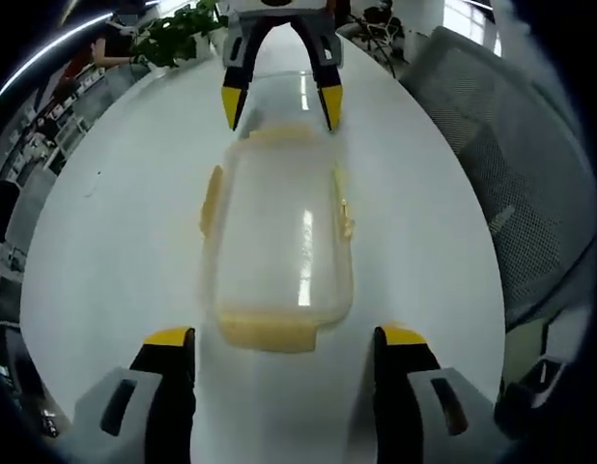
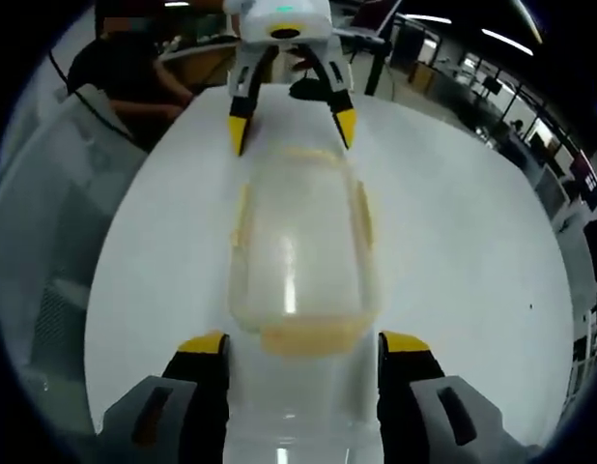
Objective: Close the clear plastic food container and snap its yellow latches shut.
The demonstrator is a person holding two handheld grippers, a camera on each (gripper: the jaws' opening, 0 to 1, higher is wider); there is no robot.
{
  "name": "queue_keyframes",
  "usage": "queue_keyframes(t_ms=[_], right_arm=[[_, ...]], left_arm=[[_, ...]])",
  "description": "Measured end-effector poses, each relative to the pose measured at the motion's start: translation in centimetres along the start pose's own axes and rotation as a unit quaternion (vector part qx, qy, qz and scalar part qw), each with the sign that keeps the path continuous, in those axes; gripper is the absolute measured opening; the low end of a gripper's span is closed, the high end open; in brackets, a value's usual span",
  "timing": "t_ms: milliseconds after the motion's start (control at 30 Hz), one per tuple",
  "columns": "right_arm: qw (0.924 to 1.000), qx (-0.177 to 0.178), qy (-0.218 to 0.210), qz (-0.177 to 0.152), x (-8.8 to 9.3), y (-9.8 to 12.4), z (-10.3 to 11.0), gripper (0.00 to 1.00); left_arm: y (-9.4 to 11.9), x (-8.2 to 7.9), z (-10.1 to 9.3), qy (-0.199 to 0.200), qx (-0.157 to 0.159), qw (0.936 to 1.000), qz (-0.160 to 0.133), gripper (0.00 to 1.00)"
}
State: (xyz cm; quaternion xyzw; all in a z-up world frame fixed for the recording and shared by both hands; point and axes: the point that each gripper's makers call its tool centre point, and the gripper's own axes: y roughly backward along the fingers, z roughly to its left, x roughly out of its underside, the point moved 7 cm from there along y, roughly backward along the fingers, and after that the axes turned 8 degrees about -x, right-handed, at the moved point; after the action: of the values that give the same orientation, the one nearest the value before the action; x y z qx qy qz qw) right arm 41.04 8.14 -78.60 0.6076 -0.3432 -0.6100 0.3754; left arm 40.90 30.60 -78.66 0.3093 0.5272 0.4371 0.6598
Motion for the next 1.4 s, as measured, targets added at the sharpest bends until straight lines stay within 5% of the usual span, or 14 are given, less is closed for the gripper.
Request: queue_keyframes(t_ms=[867, 1400], right_arm=[[0.9988, -0.043, 0.006, 0.024, -0.10, -0.54, -0.32, 0.53], [0.9976, -0.054, 0.000, 0.044, -0.10, -0.57, -0.28, 0.39]], left_arm=[[-0.29, -0.35, 0.49, 0.003, 0.032, 0.9995, -0.009, 0.56], [-0.26, -0.43, 0.42, 0.006, 0.045, 0.9989, -0.010, 0.40]])
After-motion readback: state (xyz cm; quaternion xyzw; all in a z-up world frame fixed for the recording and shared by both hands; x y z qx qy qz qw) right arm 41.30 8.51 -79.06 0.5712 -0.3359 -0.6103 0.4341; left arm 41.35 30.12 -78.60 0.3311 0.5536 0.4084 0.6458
